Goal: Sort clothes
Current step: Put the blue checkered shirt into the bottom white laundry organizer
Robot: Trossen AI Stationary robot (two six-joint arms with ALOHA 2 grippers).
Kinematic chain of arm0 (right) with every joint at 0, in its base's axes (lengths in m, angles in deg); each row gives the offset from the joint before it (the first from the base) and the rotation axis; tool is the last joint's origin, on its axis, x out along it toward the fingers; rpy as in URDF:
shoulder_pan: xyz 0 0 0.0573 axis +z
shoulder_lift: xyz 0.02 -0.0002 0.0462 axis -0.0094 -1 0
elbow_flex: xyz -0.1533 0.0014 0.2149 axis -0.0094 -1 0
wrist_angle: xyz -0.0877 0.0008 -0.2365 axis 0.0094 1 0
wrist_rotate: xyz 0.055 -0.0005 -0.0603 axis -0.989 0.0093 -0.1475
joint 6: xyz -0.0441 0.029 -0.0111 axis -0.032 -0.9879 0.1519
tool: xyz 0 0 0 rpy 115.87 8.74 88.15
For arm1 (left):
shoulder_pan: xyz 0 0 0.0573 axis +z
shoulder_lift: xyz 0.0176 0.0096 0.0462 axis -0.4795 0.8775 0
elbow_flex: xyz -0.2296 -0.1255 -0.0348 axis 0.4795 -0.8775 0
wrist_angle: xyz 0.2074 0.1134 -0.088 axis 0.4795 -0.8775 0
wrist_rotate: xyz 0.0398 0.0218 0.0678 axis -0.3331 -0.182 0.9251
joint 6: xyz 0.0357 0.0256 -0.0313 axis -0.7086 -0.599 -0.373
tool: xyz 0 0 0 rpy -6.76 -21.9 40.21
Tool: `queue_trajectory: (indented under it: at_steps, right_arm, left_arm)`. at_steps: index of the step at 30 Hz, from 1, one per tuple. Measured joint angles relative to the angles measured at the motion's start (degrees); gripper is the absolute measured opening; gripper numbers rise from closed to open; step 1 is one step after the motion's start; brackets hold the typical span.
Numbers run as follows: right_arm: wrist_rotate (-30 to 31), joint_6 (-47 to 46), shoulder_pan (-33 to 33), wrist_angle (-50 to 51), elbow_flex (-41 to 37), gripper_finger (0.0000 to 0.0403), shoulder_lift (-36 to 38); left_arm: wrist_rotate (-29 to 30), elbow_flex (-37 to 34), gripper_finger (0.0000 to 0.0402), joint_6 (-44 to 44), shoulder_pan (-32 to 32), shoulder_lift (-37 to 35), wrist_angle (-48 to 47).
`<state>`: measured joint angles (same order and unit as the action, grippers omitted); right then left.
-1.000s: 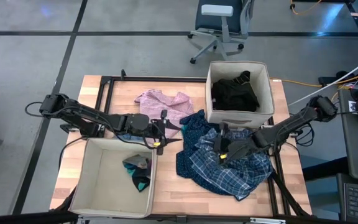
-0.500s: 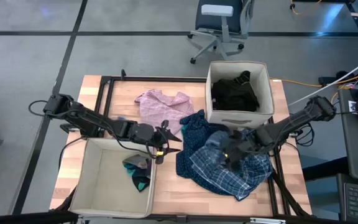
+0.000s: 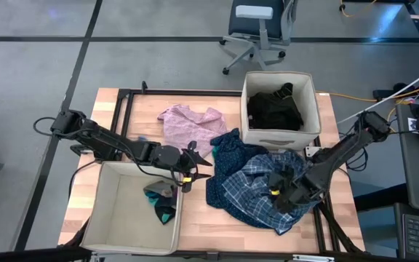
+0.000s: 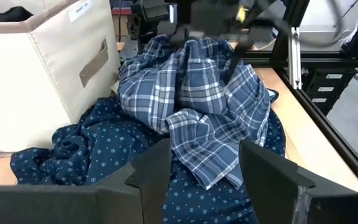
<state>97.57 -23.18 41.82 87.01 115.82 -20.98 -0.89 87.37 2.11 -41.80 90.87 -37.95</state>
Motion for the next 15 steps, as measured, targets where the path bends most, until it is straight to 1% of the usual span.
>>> queue_trajectory:
  at_steps: [5, 8, 9, 11, 13, 15]
  right_arm:
    - [4.0, 1.1, 0.0, -10.2, -7.1, 0.0323, -3.6]
    - [5.0, 1.3, 0.0, -13.8, -9.3, 0.0297, -6.2]
    - [5.1, 1.3, 0.0, -14.1, -9.6, 0.0281, -7.0]
    - [6.0, 1.6, 0.0, -14.5, -9.6, 0.0238, -8.3]
    - [6.7, 2.6, 0.0, -14.8, -9.6, 0.0180, -8.8]
    - [7.0, 3.8, 0.0, -14.6, -9.6, 0.0111, -8.8]
  left_arm:
    - [0.0, 0.0, 0.0180, -0.1, 0.0, 0.0, 0.0]
    - [0.2, 0.0, 0.0180, -0.2, 0.0, 0.0, 0.0]
    - [0.5, 0.0, 0.0180, -0.2, 0.0, 0.0, 0.0]
    - [1.0, 0.0, 0.0180, -0.2, 0.0, 0.0, -0.1]
    - [1.1, 0.0, 0.0180, -0.2, 0.0, 0.0, 0.0]
    - [1.1, 0.0, 0.0180, -0.1, 0.0, 0.0, 0.0]
